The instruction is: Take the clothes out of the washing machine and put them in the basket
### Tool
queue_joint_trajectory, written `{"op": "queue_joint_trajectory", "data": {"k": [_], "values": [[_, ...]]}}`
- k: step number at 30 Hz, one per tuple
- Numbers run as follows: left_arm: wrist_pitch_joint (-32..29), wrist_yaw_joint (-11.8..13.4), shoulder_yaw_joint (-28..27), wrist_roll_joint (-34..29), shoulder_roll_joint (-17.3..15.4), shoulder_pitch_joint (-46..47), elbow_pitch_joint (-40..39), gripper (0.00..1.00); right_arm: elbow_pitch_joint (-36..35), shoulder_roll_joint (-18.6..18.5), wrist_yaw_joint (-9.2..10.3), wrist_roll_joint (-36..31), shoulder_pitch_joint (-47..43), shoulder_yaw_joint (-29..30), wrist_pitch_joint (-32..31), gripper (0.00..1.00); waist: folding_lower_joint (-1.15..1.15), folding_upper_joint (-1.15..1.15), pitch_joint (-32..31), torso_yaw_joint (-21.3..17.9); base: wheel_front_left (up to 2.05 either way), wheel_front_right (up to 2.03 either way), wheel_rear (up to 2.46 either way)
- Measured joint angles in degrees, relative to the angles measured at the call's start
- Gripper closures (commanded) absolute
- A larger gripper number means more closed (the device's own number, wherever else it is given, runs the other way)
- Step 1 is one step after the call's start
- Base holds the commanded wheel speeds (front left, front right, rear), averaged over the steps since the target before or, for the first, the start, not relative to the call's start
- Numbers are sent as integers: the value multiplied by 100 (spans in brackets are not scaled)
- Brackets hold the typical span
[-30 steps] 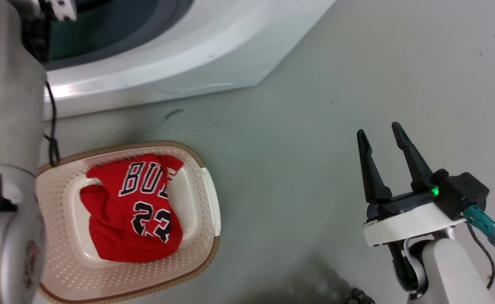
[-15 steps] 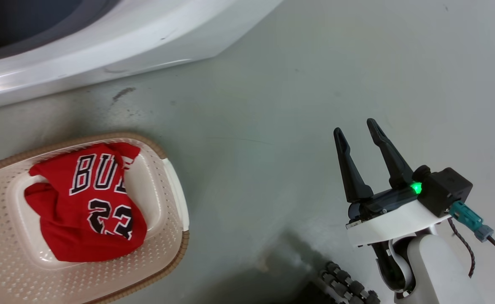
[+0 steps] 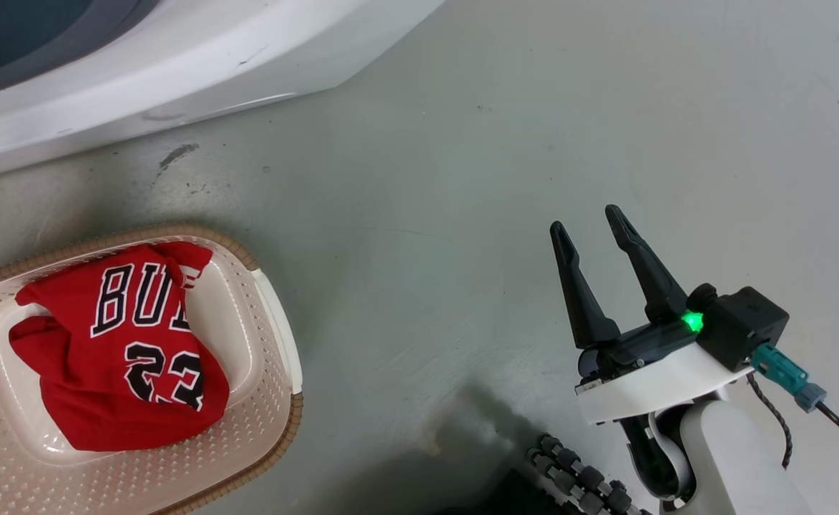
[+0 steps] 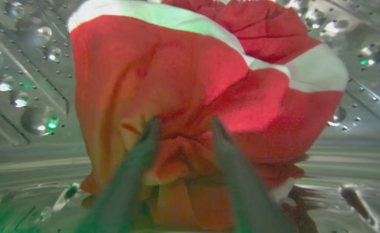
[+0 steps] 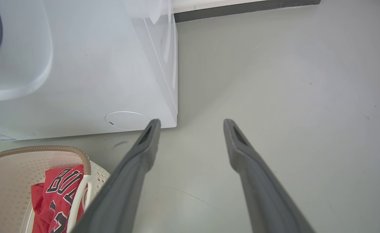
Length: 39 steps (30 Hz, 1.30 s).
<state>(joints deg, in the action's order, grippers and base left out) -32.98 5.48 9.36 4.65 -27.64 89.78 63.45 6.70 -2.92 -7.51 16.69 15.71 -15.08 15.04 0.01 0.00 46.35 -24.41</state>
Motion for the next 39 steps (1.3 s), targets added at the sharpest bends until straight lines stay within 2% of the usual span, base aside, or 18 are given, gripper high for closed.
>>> {"op": "queue_joint_trajectory", "data": {"k": [7, 15, 20, 28, 39], "values": [[564, 350, -12, 1, -80, -350, -779, 100, 14, 1, 0, 41, -12, 3, 0, 0, 0, 0, -52, -18, 0, 0, 0], [1825, 468, -54, 88, -121, -973, -1683, 100, 35, 1, 0, -19, 6, 108, 0, 0, 0, 0, -245, 76, 0, 0, 0], [2686, 494, -182, 315, 4, -1485, -1859, 100, 53, 2, 0, -144, -16, 267, 1, 0, 0, 0, -531, 178, 0, 0, 0], [3643, 283, -241, 725, 459, -2285, -1627, 100, 81, 3, 0, -343, -207, 536, 3, 0, -1, 0, -1161, 413, 0, 0, 0], [4506, -43, -289, 1160, 1035, -3120, -891, 100, 86, 3, 0, -580, -583, 871, 3, 0, -1, 0, -1919, 890, 0, 0, 0]]}}
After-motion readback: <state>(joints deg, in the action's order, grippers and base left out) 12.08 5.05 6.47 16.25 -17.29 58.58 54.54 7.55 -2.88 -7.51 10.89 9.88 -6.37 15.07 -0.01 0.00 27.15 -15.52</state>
